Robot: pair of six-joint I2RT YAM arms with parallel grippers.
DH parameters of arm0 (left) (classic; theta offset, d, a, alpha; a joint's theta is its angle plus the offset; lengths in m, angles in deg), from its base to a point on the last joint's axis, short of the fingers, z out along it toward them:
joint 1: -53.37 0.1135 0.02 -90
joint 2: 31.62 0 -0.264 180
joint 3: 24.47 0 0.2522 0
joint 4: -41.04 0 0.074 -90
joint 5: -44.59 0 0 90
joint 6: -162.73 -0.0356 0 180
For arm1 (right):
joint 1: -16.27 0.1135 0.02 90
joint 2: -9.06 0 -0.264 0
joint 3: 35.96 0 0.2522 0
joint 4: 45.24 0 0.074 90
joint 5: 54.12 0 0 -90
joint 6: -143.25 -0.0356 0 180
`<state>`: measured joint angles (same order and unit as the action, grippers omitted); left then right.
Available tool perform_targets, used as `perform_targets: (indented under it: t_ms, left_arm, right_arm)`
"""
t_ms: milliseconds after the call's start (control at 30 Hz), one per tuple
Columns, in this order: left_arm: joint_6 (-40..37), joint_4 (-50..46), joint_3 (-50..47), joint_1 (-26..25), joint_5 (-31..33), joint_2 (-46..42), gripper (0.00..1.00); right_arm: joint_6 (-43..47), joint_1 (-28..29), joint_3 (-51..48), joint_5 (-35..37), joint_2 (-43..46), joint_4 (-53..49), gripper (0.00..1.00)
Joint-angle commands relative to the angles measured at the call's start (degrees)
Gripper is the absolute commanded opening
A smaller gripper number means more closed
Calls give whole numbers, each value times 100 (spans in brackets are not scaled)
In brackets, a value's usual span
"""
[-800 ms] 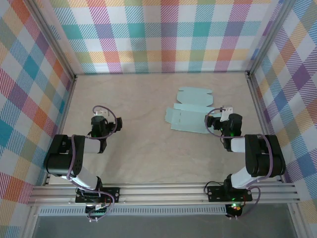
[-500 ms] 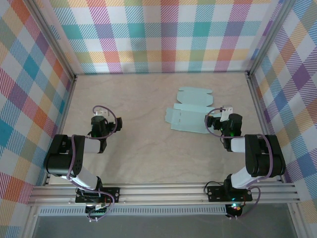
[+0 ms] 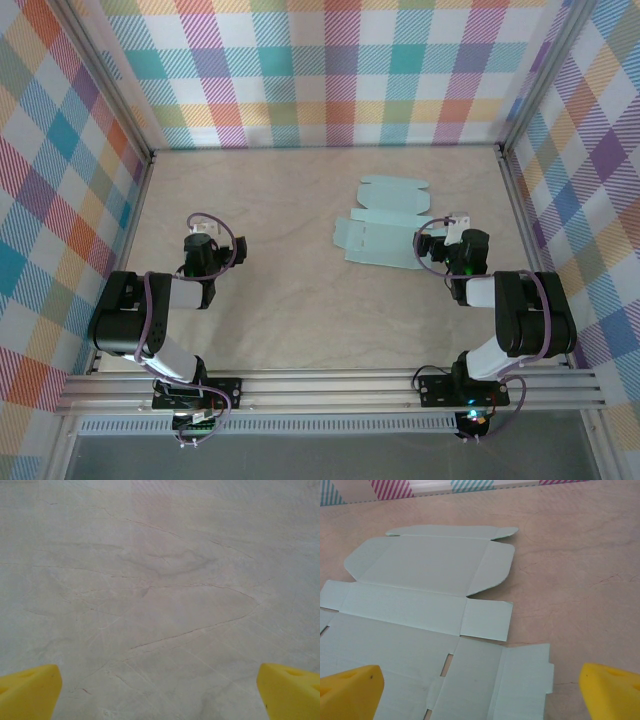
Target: Fold the paper box
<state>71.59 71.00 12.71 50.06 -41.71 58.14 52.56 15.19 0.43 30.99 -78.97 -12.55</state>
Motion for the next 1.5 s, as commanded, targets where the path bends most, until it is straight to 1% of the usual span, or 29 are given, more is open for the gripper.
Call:
perform_targets:
  t_ms: [0, 100, 200, 267, 300, 367, 400, 467, 533, 600, 667, 733, 833, 900, 967, 1033, 1100, 1267, 1333, 1400, 1467]
  left_arm:
    - [-79, 72, 133, -42, 56, -102, 100]
    - [-124, -521, 270, -137, 205, -523, 100]
    - [-315, -787, 207, -349, 342, -1018, 100]
    - [-418, -1192, 269, -532, 411, -1386, 100]
    - [-430, -1353, 300, -605, 401, -1545, 100]
    - [-433, -1584, 346, -803, 318, -1921, 100]
    - [-462, -1676, 376, -906, 233, -2066, 100]
    - [-559, -1945, 494, -1250, 185, -2311, 100]
    - [-644, -2056, 542, -1627, 165, -2444, 100]
    - [-801, -1890, 501, -2068, 260, -2556, 100]
    - [-1081, -1512, 371, -2523, 272, -2626, 100]
    - [-1133, -1483, 397, -2780, 89, -2656, 100]
    - [-1117, -1557, 455, -3038, 10, -2656, 100]
    - [-1032, -1482, 423, -3118, 24, -2640, 100]
    - [-911, -1304, 351, -3132, 25, -2604, 100]
    - [-819, -1153, 302, -3140, 68, -2562, 100]
    - [-774, -1108, 294, -3141, 69, -2546, 100]
    - [-793, -1233, 358, -3141, 86, -2537, 100]
    - [-776, -1216, 348, -3141, 87, -2509, 100]
    - [-742, -1183, 328, -3140, 69, -2484, 100]
    - [-699, -1177, 315, -3149, 60, -2479, 100]
  right_arm:
    - [-66, 24, 51, 175, 140, 86, 100]
    - [-99, 23, 38, 286, 595, -287, 100]
    - [-200, 21, 121, 312, 1089, -901, 100]
    - [-379, 38, 235, 404, 1455, -1533, 100]
    - [-624, 29, 338, 518, 1610, -1864, 100]
    - [-1477, 5, 571, 783, 1958, -2643, 100]
    - [-1796, -26, 671, 721, 2068, -3006, 100]
    - [-2604, -116, 988, 419, 2206, -3962, 100]
    - [-3063, -173, 1149, -181, 2242, -4452, 100]
    - [-3492, -183, 1293, -693, 2248, -4940, 100]
    - [-3930, -184, 1244, -1221, 2251, -5109, 100]
    - [-4345, -189, 1108, -1551, 2283, -5145, 100]
    - [-4894, -184, 813, -1758, 2339, -5107, 100]
    - [-5162, -182, 630, -1805, 2329, -4971, 95]
    - [-5244, -177, 521, -1820, 2244, -4874, 86]
    - [-5272, -180, 463, -1815, 2121, -4806, 70]
    - [-5392, -183, 390, -1808, 2007, -4726, 63]
    - [-5709, -179, 233, -1785, 1757, -4505, 51]
    - [-5676, -178, 254, -1844, 1558, -4385, 48]
    - [-5681, -178, 285, -1946, 1319, -4220, 40]
    - [-5765, -178, 276, -2078, 1099, -3909, 37]
